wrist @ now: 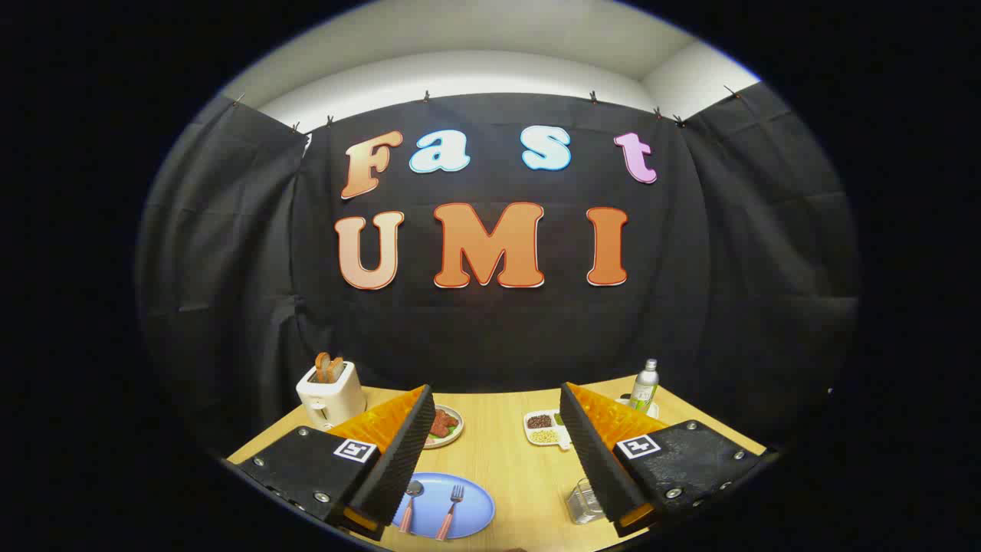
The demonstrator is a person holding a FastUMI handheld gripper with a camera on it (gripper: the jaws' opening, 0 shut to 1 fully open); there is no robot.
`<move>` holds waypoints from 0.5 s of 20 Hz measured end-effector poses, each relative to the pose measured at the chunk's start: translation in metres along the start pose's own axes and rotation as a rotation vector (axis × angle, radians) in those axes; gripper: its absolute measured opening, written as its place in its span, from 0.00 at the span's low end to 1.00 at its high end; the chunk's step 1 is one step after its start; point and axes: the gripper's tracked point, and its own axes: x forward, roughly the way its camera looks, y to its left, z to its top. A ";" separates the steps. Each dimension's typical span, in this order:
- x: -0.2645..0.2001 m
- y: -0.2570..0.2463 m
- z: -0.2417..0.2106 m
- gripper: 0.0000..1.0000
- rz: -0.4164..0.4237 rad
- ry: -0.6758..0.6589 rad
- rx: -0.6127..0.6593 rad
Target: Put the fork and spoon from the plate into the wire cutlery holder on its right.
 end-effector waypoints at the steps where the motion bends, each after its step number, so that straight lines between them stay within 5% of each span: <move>1: -0.001 0.001 -0.002 0.98 -0.002 0.004 -0.001; 10: -0.009 0.017 -0.014 0.98 0.008 0.018 -0.045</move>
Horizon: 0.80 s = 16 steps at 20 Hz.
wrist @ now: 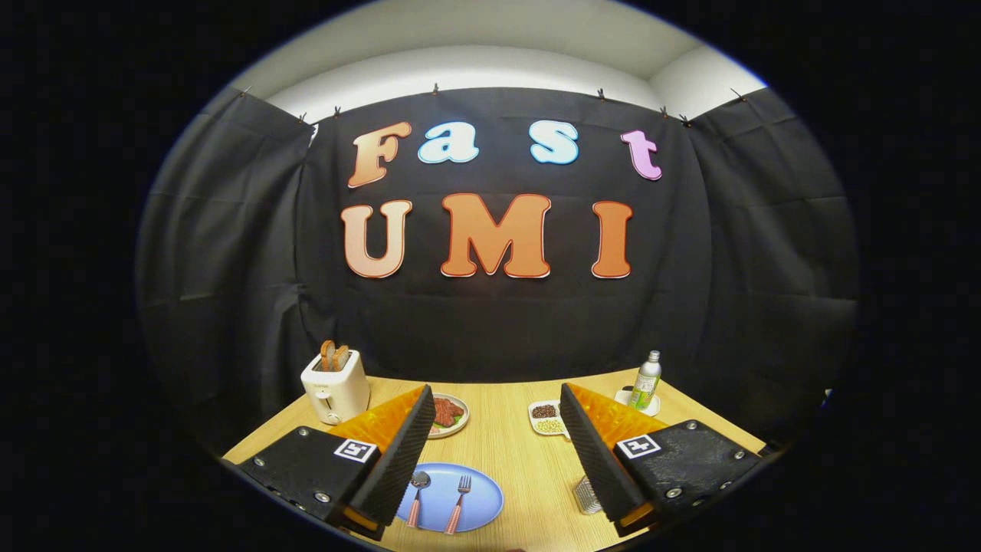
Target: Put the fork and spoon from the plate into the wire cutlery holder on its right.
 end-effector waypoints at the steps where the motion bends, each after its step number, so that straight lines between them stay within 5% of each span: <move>1: 0.001 0.002 -0.002 0.98 0.004 0.004 -0.001; 8: 0.007 0.007 -0.016 0.98 0.007 0.014 0.010; 16: 0.032 0.029 -0.150 0.98 0.023 0.214 -0.006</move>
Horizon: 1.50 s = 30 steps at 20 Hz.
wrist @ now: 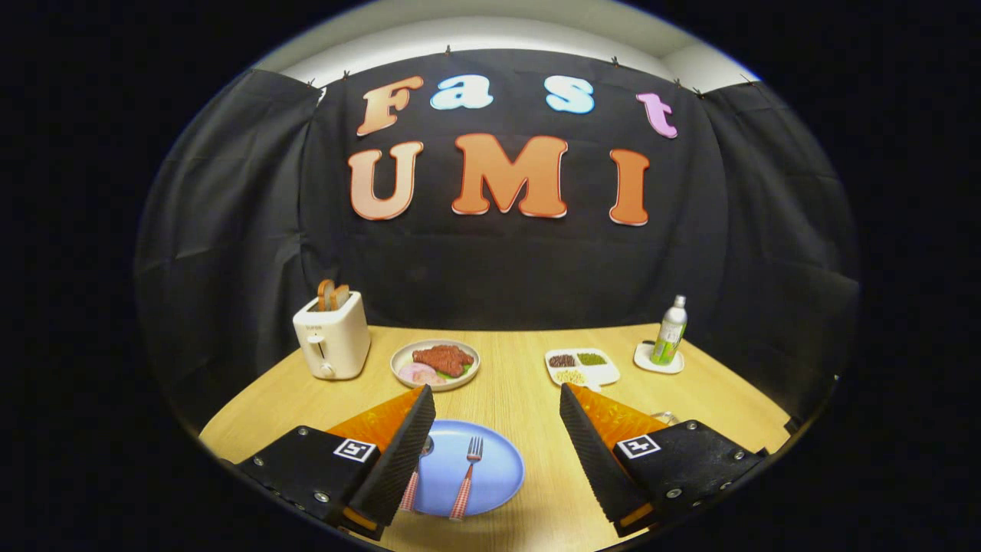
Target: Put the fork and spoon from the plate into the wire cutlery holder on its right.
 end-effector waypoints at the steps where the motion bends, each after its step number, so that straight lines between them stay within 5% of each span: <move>1: 0.006 0.003 -0.018 0.98 0.004 0.032 0.009; 6: 0.022 0.010 -0.097 0.99 0.012 0.182 -0.006; 12: 0.034 0.017 -0.134 0.93 0.025 0.303 -0.021; 18: 0.036 0.027 -0.152 0.65 0.050 0.369 -0.040; 25: 0.039 0.027 -0.159 0.18 0.047 0.411 -0.017; 30: 0.033 0.017 -0.139 0.10 0.058 0.410 0.001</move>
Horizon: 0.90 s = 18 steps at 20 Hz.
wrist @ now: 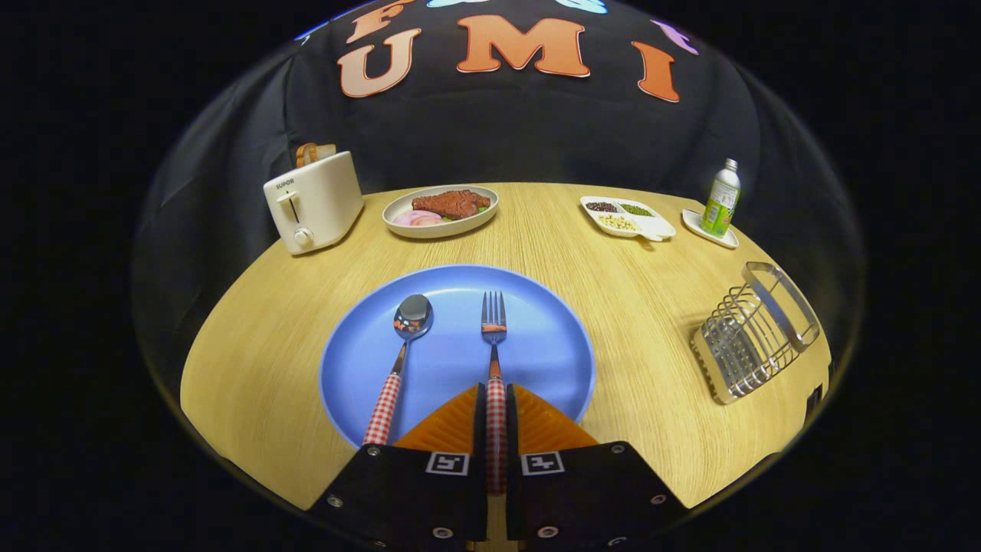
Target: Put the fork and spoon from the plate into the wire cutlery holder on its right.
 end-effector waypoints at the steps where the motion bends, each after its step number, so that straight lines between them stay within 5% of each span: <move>1: -0.007 -0.005 0.006 0.10 0.007 -0.001 0.001; 11: -0.091 -0.113 0.067 0.11 0.010 0.083 -0.045; 18: -0.127 -0.188 0.080 0.10 0.004 0.273 -0.141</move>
